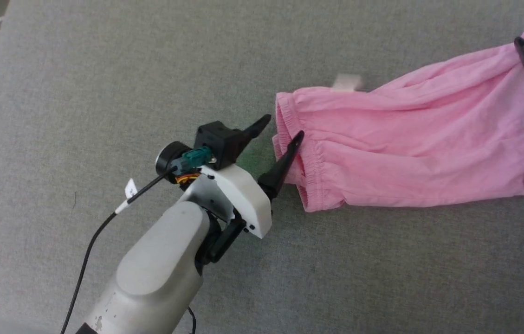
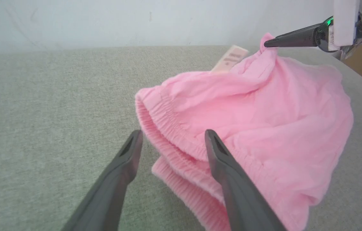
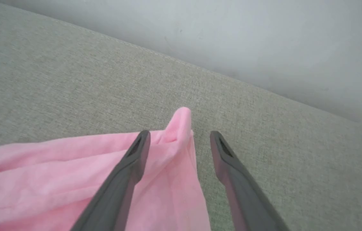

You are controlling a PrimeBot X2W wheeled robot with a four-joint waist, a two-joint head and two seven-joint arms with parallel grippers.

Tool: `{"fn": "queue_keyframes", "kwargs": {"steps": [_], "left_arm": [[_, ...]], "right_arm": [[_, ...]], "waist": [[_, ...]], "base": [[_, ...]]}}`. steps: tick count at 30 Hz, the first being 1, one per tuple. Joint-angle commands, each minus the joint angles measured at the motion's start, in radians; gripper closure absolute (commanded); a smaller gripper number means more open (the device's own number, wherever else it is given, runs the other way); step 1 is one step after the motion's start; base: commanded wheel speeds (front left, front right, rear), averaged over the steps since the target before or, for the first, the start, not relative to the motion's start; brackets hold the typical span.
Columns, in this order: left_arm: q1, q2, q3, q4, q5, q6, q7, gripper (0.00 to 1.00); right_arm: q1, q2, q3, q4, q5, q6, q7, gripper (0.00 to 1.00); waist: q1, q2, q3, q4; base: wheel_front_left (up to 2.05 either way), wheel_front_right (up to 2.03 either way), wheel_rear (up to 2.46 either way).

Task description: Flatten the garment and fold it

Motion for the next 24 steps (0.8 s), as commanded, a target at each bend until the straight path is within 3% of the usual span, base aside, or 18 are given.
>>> {"fn": "queue_keyframes", "kwargs": {"steps": [1,11,18,24], "left_arm": [[0.018,0.006,0.011,0.003,-0.008,0.01,-0.014,0.0],[0.147,0.073,0.108,-0.073,-0.029,0.107,-0.122,0.0],[0.271,0.107,0.157,-0.123,0.001,0.194,-0.218,0.0],[0.377,0.097,0.176,-0.148,0.003,0.228,-0.244,0.0]], "right_arm": [[-0.004,-0.004,0.007,0.005,0.015,-0.001,-0.028,0.0],[0.134,-0.03,0.08,-0.088,0.125,-0.001,-0.31,0.0],[0.308,-0.02,0.028,-0.201,0.14,-0.001,-0.485,0.0],[0.466,0.017,-0.041,-0.316,0.09,-0.001,-0.573,0.0]], "waist": [[0.0,0.0,-0.056,-0.02],[0.0,0.0,-0.252,-0.086],[0.0,0.0,-0.346,-0.133],[0.0,0.0,-0.39,-0.162]], "base": [[0.0,0.0,0.0],[0.0,0.0,0.0],[0.0,0.0,0.0],[0.0,0.0,0.0]]}}
